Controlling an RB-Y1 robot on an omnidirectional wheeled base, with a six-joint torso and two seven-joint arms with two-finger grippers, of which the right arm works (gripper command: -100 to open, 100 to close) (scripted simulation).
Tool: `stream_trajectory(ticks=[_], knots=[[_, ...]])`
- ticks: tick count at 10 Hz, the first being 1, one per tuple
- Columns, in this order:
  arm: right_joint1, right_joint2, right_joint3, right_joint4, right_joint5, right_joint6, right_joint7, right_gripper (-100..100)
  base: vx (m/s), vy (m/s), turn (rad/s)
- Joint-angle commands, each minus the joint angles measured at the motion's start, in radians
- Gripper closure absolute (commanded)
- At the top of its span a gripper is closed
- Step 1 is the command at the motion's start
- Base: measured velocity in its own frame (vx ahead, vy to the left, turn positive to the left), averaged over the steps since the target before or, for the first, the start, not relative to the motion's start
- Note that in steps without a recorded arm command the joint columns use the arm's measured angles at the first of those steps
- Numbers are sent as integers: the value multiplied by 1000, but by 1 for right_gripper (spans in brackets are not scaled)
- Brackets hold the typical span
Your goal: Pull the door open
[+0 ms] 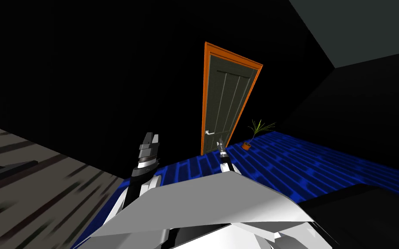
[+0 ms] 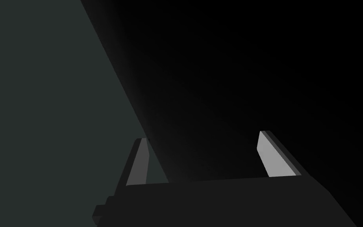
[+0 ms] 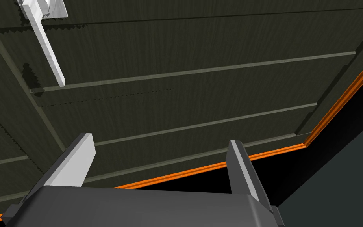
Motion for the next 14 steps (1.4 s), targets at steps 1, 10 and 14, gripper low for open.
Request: stream_trajectory(ticks=[1, 10, 14], knots=[[-18, -5, -2, 46, -2, -8, -1, -100, 22, -52, 71], [-127, -42, -8, 341, -18, -56, -6, -100, 31, -71, 161], [-167, -55, -11, 447, -23, -73, -8, -100, 24, -77, 138]])
